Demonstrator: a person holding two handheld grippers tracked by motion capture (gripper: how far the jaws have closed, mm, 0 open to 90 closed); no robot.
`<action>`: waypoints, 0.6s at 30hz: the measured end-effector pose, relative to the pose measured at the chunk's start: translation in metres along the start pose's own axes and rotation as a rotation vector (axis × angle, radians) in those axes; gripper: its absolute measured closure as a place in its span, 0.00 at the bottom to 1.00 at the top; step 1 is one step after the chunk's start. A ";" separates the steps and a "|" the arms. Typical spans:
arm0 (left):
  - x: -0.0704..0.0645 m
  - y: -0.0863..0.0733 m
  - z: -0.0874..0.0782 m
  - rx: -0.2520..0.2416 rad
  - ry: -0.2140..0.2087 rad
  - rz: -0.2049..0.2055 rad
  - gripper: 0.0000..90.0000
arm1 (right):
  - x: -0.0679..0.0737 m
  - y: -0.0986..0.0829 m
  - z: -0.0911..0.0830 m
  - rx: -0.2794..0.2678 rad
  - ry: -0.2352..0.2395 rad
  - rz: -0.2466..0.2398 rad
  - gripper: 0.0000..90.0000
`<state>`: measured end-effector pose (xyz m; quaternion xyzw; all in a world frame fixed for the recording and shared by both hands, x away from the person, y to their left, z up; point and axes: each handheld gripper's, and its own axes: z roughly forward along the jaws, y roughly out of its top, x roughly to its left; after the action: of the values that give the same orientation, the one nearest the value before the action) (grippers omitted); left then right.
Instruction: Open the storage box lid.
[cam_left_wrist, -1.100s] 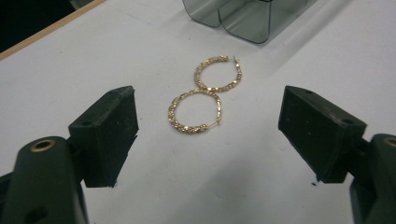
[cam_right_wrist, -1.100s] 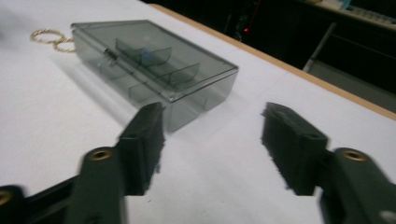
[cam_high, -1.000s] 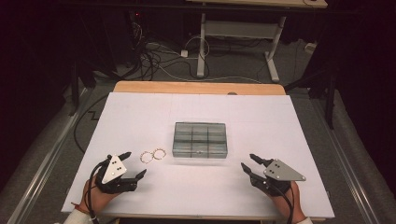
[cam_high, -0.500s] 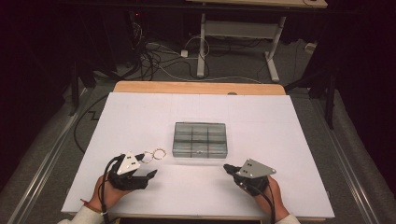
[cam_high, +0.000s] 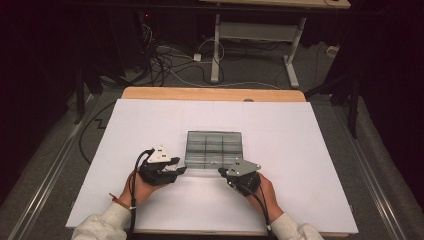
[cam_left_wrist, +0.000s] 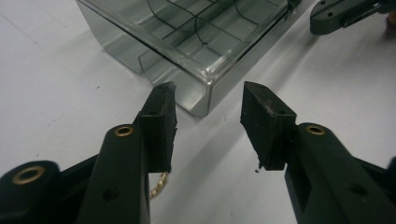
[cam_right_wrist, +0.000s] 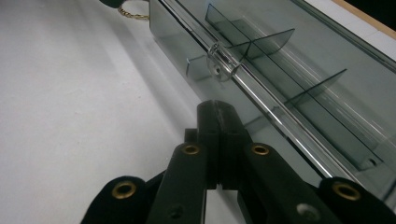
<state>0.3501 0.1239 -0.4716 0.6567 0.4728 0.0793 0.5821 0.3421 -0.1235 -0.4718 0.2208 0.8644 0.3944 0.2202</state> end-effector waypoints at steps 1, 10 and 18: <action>0.000 0.001 0.002 0.002 -0.005 -0.007 0.64 | 0.000 0.001 0.002 -0.002 0.001 0.001 1.00; 0.002 0.003 0.010 0.003 0.001 -0.029 0.68 | 0.000 0.008 0.008 -0.011 -0.005 -0.003 1.00; 0.002 0.003 0.010 0.000 0.000 -0.036 0.68 | 0.000 0.006 0.010 0.007 -0.015 0.004 1.00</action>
<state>0.3588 0.1189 -0.4732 0.6482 0.4846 0.0688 0.5833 0.3491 -0.1145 -0.4731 0.2264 0.8637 0.3902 0.2248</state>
